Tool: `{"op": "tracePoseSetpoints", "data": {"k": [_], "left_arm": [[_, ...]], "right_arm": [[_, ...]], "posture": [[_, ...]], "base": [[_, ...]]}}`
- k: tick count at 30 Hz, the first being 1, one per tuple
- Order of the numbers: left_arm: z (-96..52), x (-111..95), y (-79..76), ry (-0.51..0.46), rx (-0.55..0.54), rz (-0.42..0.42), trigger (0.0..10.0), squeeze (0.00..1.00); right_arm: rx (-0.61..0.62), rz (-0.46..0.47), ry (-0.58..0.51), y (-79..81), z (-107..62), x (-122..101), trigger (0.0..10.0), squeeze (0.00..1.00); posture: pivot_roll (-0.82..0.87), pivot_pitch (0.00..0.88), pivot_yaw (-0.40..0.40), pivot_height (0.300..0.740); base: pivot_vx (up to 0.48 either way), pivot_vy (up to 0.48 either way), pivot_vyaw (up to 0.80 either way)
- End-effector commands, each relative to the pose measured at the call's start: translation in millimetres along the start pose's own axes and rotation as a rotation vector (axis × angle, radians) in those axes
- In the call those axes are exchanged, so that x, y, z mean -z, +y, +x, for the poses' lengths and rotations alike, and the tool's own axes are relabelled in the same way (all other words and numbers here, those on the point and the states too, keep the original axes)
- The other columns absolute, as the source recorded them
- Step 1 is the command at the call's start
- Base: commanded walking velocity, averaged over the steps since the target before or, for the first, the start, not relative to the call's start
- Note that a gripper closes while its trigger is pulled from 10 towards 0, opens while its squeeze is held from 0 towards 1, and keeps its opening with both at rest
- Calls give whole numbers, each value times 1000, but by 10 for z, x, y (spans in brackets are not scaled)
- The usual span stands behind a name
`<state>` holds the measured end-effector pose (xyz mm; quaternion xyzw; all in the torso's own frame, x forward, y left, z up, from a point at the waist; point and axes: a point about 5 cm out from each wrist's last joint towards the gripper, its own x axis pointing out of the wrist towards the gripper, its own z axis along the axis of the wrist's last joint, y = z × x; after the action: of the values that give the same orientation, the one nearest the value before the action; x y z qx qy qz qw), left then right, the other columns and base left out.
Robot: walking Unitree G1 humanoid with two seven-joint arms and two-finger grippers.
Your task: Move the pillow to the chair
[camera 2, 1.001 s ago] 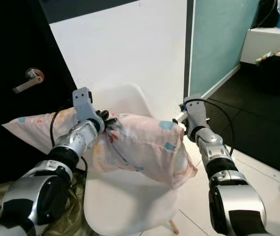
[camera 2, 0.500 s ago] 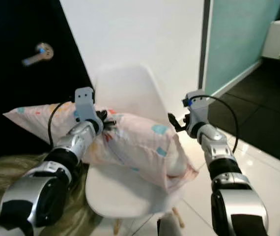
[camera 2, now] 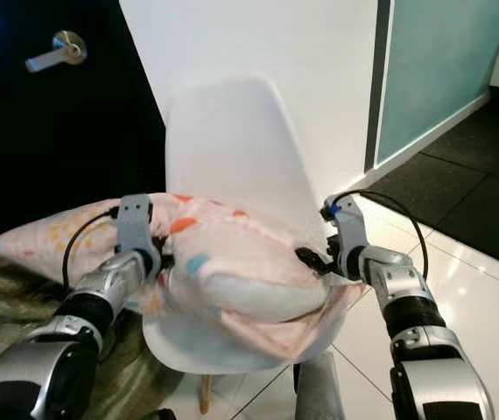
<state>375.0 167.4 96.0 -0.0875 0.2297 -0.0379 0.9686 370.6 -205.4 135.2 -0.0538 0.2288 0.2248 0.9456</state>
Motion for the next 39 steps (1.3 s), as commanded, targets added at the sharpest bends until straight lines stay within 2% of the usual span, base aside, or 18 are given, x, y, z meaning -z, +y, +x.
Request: {"op": "tracePoseSetpoints", "data": {"k": [1,5,7,9,10,11,12,13,14,15,16,18,20,21,27,34,35,39], "left_arm": [[-30,238,121,99,-15,-8,10000,0],[-51,427,126,177,15,-28,10000,0],[-64,574,81,211,57,-86,10000,0],[-64,574,81,211,57,-86,10000,0],[-65,604,59,213,71,-117,10000,0],[-61,629,7,208,94,-196,10000,0],[-61,629,7,208,94,-196,10000,0],[-58,640,-27,206,111,-249,10000,0],[-50,619,-60,188,126,-294,10000,0],[-50,619,-60,188,126,-294,10000,0],[-26,515,-131,140,167,-360,10000,0],[-13,448,-179,116,197,-367,10000,0],[9,343,-289,90,251,-335,10000,0],[23,282,-407,82,303,-281,10000,0],[41,196,-558,61,345,-222,10000,0],[54,58,-693,21,383,-208,10000,0],[53,60,-678,22,380,-191,10000,1000],[49,75,-604,19,365,-184,10000,1000]], "right_arm": [[7,-14,11,33,22,-27,10000,0],[6,-13,10,46,18,-60,10000,0],[-5,-14,-2,77,17,-108,10000,0],[-5,-14,-2,77,17,-108,10000,0],[-8,-15,-5,87,13,-121,10000,0],[-13,-15,-6,99,9,-135,10000,0],[-13,-15,-6,99,9,-135,10000,0],[-15,-16,-3,106,4,-145,10000,0],[-16,-17,-2,110,-1,-159,10000,0],[-16,-17,-2,110,-1,-159,10000,0],[-13,-19,0,111,-16,-181,10000,0],[-12,-19,-1,111,-20,-191,10000,0],[-8,-20,-4,110,-24,-215,10000,0],[-11,-22,-9,122,-28,-236,10000,0],[-16,-26,-15,153,-30,-255,10000,0],[-14,-30,-16,178,-30,-264,10000,0],[-15,-30,-16,180,-35,-268,10000,0],[-15,-28,-14,182,-37,-260,10000,0]], "posture": [[-287,101,126,525],[-288,101,121,525],[-293,98,120,525],[-293,98,120,525],[-293,98,120,525],[-307,98,125,525],[-307,98,125,525],[-308,95,124,525],[-312,98,125,525],[-312,98,125,525],[-317,95,125,525],[-319,96,125,525],[-319,103,126,525],[-321,101,127,525],[-327,101,132,525],[-332,100,134,525],[-327,98,132,525],[-325,96,130,525]], "base": [[0,0,0],[0,0,0],[0,0,0],[0,0,0],[0,0,0],[0,0,0],[0,0,0],[0,0,0],[0,0,0],[0,0,0],[0,0,0],[0,0,0],[0,0,0],[0,0,0],[0,0,0],[0,0,0],[0,0,0],[0,0,0]]}}
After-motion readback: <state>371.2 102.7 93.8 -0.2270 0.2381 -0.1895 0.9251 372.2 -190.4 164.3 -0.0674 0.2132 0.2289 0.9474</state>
